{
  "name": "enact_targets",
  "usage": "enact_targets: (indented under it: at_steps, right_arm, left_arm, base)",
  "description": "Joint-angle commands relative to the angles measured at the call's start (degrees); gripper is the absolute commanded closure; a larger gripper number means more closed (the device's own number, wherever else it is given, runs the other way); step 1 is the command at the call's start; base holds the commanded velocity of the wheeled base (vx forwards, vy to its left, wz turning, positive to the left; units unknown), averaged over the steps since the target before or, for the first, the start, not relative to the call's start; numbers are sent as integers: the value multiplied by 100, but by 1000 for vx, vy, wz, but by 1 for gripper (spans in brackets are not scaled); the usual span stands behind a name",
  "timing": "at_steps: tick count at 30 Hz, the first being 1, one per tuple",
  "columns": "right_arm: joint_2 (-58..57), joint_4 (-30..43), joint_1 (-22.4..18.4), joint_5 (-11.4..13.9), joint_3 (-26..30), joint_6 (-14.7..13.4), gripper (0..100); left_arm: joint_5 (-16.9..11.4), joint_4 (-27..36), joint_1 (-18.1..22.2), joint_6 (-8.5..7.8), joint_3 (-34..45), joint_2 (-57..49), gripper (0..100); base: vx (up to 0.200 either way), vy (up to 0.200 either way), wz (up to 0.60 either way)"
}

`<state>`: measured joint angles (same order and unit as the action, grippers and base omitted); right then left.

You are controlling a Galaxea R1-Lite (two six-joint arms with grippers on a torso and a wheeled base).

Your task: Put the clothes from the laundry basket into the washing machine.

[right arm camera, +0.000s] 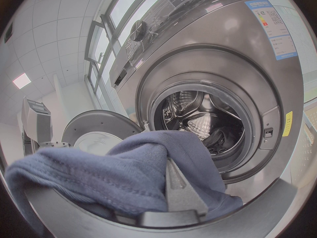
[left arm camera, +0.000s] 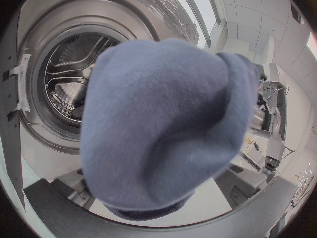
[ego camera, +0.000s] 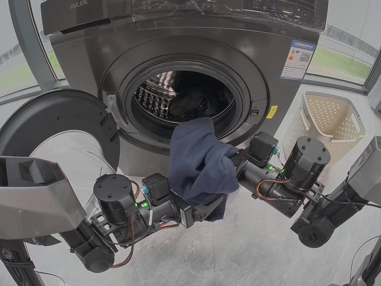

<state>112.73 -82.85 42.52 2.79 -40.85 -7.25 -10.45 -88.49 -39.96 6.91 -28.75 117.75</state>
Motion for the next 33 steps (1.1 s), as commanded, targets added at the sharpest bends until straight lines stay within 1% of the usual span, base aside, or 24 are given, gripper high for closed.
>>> enact_targets:
  at_steps: [1,7,13,14,21,23,28,31,33]
  right_arm:
    - [13,-21,116,2,16,-4,100]
    - [4,-30,222,-42,60,-39,100]
    - [21,-47,230,-42,112,-48,100]
    - [21,-47,239,-42,112,-57,100]
    - [4,-47,222,-59,174,-83,100]
    - [-58,-39,169,-59,227,-83,100]
    - [-242,-30,37,-51,534,-74,100]
    - [-216,-12,-42,-51,754,-74,100]
    - [-181,5,-112,-59,798,-83,100]
  left_arm:
    - [16,-1,138,-14,-448,574,0]
    - [60,-1,340,3,-922,890,0]
    - [254,7,393,3,-1221,1031,0]
    - [271,7,393,3,-1256,1040,100]
    - [306,-1,419,56,-1388,952,100]
    - [368,-1,454,65,-1327,776,100]
    - [438,7,472,100,-1186,301,100]
    - [632,25,472,109,-1072,2,100]
    - [676,51,472,109,-993,-156,100]
  base:
    - [0,0,0]
    - [0,0,0]
    - [0,0,0]
    - [0,0,0]
    - [0,0,0]
    - [0,0,0]
    - [0,0,0]
    - [0,0,0]
    - [0,0,0]
